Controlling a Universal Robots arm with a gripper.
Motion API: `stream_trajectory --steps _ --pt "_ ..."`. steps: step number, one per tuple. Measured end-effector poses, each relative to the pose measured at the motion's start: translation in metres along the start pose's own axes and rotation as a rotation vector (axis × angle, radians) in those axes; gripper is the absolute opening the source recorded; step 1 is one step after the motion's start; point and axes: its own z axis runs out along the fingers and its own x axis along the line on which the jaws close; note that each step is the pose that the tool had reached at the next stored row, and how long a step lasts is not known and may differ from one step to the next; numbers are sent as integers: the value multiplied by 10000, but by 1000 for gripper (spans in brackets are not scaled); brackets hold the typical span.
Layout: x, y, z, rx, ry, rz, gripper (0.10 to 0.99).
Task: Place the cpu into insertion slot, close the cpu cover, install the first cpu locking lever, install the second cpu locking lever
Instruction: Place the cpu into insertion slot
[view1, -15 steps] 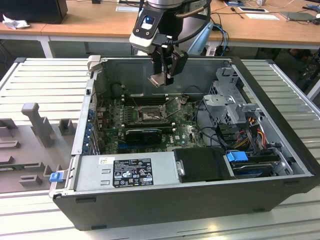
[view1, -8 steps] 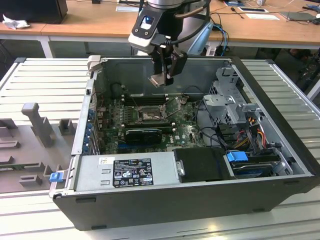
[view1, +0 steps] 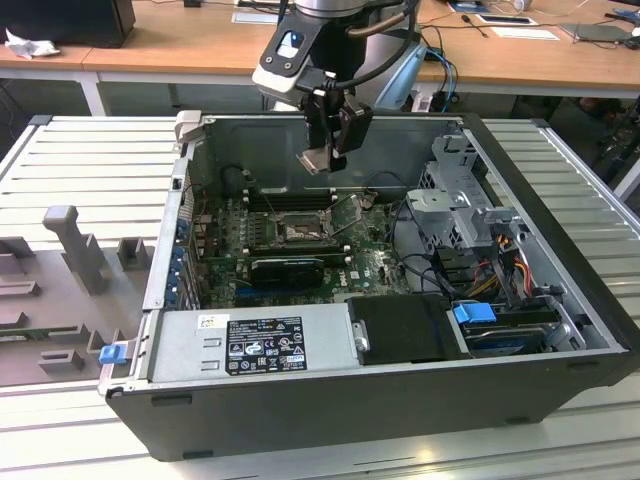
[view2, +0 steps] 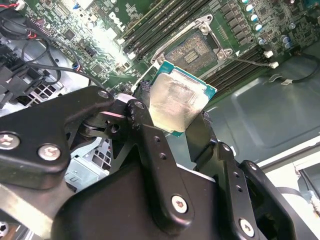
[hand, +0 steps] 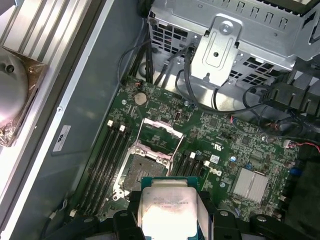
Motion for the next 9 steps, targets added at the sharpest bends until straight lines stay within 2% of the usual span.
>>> stream_trajectory --steps 9 --pt "0 0 2 -10 -46 514 525"
